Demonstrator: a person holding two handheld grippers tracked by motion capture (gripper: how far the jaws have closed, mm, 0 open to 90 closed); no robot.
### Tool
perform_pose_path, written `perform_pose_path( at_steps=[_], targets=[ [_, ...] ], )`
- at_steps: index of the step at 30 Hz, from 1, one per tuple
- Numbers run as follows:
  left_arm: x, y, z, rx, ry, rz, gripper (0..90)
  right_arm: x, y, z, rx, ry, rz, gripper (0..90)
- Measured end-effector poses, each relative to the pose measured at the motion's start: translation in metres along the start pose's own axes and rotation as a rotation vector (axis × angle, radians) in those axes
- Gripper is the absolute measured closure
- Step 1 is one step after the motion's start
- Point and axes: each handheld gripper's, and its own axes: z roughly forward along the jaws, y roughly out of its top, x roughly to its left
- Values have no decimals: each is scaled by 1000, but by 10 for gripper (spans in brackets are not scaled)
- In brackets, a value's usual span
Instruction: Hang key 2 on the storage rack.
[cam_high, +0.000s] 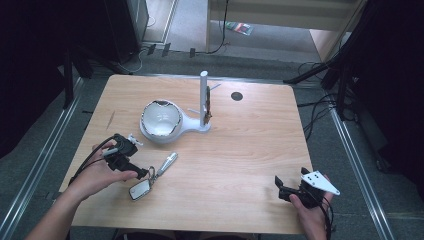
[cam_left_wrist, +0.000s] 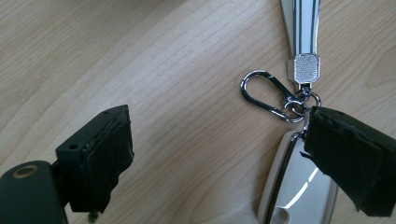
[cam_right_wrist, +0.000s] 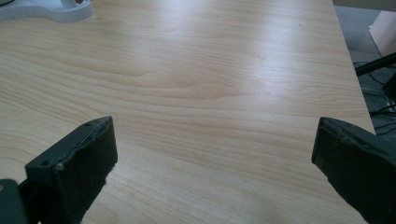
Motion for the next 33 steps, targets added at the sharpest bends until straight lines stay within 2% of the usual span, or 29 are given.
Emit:
perform_pose_path(
  at_steps=[2,7,16,19,29,33],
  targets=[
    [-2,4,1,16,-4,-4,110,0,0,0,1,1,0,2],
    [-10,13,2,22,-32,3,117,0,0,0,3,0,-2,3],
    [-21,25,6,40,-71,37,161,1,0,0,4,-2,-5,2],
    [-25,28,9,54,-61,50,233,1,0,1,3,0,-4,3],
    [-39,39,13,71,-57,76,358,0,0,0,1,2,-1,3],
    [-43,43,21,107,-61,96,392,-1,0,0,2,4,7,3]
  ],
)
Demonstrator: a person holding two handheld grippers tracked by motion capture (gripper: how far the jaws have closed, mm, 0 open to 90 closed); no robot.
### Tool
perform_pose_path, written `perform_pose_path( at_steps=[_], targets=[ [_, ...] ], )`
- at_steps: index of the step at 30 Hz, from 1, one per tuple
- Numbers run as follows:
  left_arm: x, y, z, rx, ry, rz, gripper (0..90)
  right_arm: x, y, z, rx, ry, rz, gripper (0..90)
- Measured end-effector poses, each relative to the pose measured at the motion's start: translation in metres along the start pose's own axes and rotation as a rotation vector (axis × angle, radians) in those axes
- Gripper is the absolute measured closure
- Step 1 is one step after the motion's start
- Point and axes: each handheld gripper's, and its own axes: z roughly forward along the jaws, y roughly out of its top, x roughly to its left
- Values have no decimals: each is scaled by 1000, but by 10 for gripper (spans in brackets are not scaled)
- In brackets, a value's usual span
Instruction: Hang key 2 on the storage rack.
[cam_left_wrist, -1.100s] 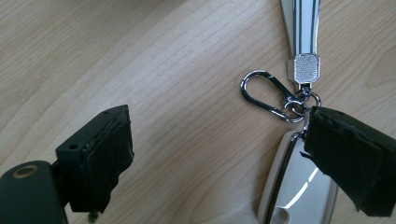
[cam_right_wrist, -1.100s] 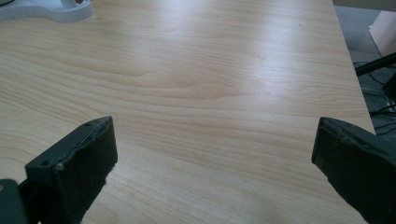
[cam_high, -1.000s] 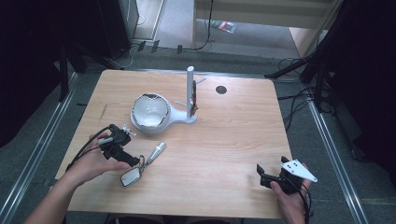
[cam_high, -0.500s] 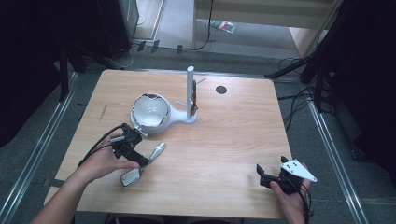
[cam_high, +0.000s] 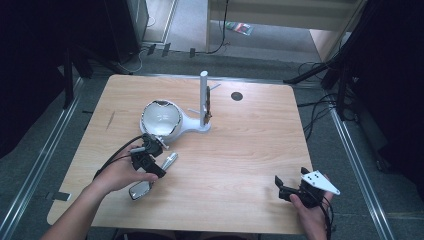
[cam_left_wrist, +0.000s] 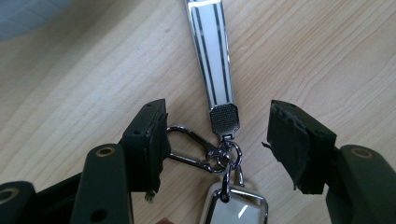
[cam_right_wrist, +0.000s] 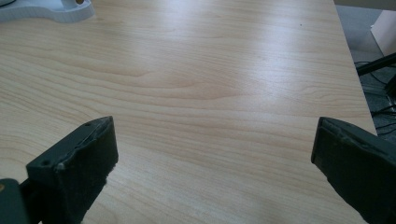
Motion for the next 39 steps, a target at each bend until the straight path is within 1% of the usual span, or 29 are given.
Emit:
perform_pose_path(
  at_steps=[3,5,7,9,10,11,13,16,19,20,22,23,26,29,32,34,37,39],
  targets=[
    [-3,3,4,2,10,-2,424,0,0,0,1,0,-1,3],
    [-4,4,5,10,12,10,441,0,0,0,1,-1,-1,3],
    [-6,5,8,33,20,18,462,0,0,0,3,-3,1,3],
    [-8,5,10,46,30,30,498,-1,0,1,3,-3,0,3],
    [-8,5,10,56,27,36,517,-1,0,1,3,-4,0,3],
    [-9,5,11,62,21,31,541,-1,0,1,5,-5,0,3],
    [-10,5,13,83,18,47,574,0,0,1,4,-8,-2,3],
    [-12,6,13,79,27,43,594,0,0,1,7,-9,2,3],
    [-14,6,13,85,51,48,678,0,0,1,7,-9,-1,4],
    [-13,6,13,88,47,54,715,0,0,1,8,-10,1,4],
    [-14,5,13,90,45,59,744,0,0,1,7,-10,-3,4],
    [-14,5,13,93,41,60,749,0,0,2,7,-9,-5,4],
    [-16,6,13,90,50,63,756,0,0,2,10,-9,-3,4],
    [-14,6,12,93,39,62,757,0,0,2,11,-10,-3,4],
    [-13,5,12,78,34,58,758,0,0,2,12,-10,-1,4],
    [-14,4,13,66,42,65,758,0,0,2,13,-11,0,4],
    [-14,4,12,55,33,76,758,0,0,2,14,-14,0,4],
    [-13,3,11,40,26,72,759,0,0,2,16,-16,-1,4]
  ],
)
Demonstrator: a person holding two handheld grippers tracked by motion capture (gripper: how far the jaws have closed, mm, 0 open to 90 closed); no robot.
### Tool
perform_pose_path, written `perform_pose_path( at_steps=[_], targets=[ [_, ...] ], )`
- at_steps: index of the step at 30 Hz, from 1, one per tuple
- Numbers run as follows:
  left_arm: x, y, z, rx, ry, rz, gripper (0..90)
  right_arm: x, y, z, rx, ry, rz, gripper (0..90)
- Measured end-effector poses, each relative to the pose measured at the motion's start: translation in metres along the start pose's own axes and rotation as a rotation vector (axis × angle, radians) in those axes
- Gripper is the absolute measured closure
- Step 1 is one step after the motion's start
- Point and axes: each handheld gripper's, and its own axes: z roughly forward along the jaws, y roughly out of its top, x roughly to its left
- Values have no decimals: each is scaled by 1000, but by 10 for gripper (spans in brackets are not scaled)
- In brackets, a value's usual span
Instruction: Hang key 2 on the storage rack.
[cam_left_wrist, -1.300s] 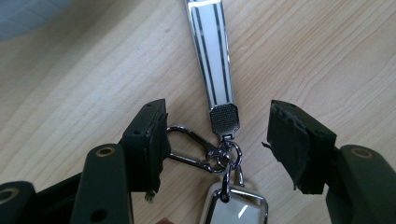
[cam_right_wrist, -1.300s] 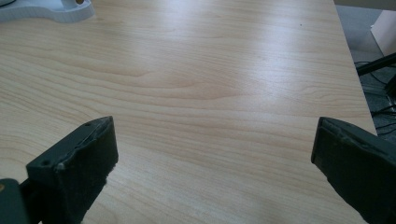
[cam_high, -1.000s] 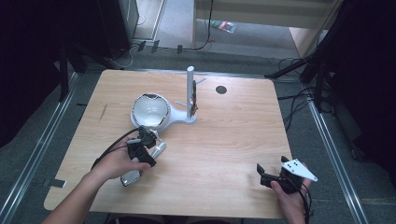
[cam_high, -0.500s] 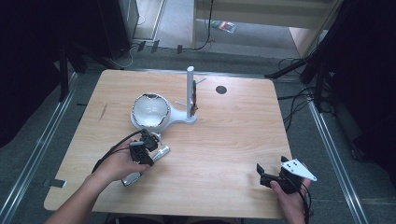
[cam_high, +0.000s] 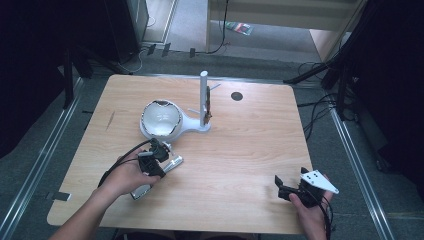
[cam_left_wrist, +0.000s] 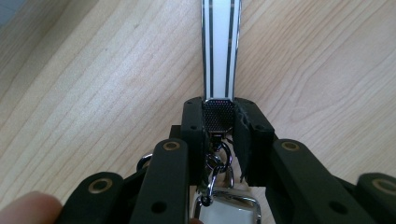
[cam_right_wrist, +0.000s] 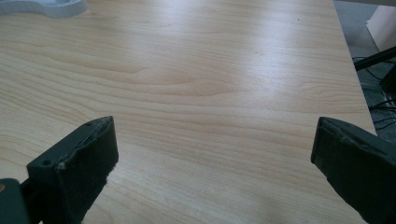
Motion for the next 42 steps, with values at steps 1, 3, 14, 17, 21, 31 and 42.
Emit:
perform_pose_path(
  at_steps=[1,3,14,17,21,31,42],
  targets=[
    [0,-1,-1,-8,-1,1,758,0,0,0,1,-1,-1,5],
    [1,-2,-2,-28,-13,-10,758,0,0,0,2,-2,-2,4],
    [6,-5,-14,-110,-55,-17,759,1,0,0,4,-5,-3,4],
    [8,-6,-19,-146,-60,-26,759,1,0,0,3,-4,-4,5],
    [10,-7,-24,-185,-77,-41,759,1,0,0,2,-4,-3,5],
    [12,-11,-35,-282,-78,-24,760,1,0,0,4,-2,-6,4],
    [13,-13,-46,-385,-91,-26,760,1,0,1,4,-3,-6,5]
  ],
)
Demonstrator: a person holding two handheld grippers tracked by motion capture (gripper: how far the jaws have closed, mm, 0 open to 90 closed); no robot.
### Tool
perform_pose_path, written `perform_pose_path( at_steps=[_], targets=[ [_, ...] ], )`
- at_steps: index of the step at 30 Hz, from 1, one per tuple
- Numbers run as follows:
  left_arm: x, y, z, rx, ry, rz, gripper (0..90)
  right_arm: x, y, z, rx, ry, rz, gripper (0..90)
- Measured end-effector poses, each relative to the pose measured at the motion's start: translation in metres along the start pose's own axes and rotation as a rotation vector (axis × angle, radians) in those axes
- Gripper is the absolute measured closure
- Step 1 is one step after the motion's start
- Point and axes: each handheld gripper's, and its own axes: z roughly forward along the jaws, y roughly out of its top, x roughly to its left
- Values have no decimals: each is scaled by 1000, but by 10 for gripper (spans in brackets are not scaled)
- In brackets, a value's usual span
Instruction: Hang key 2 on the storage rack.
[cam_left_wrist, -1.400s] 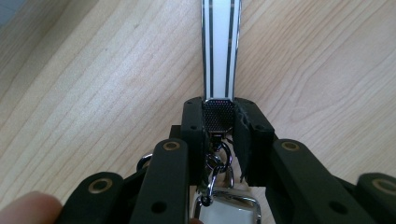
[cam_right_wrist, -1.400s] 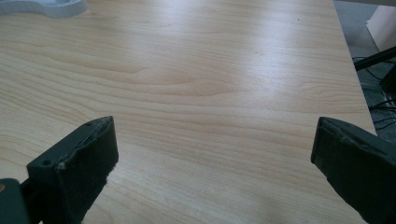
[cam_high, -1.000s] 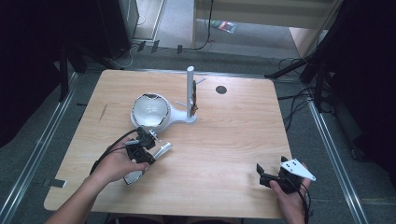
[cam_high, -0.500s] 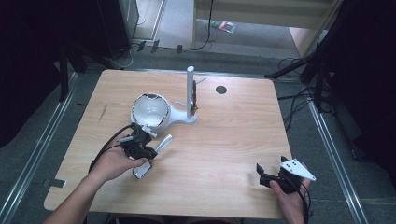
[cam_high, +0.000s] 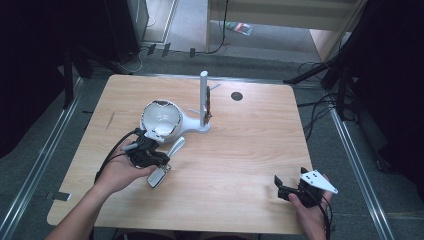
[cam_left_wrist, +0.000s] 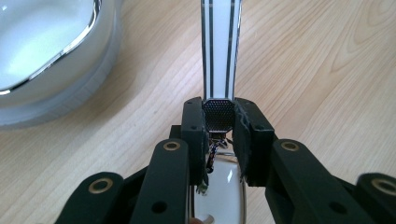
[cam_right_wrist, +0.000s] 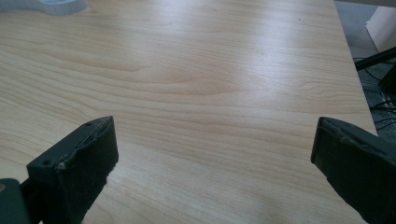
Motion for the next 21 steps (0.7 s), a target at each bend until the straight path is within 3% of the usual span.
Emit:
perform_pose_path(
  at_steps=[13,17,21],
  targets=[
    [-2,7,-4,-150,-28,2,760,0,0,0,-2,2,-2,4],
    [-5,10,-3,-189,-19,5,760,0,0,0,-2,4,-2,4],
    [-4,12,-2,-230,-49,-4,760,-1,0,0,-4,7,3,4]
  ],
)
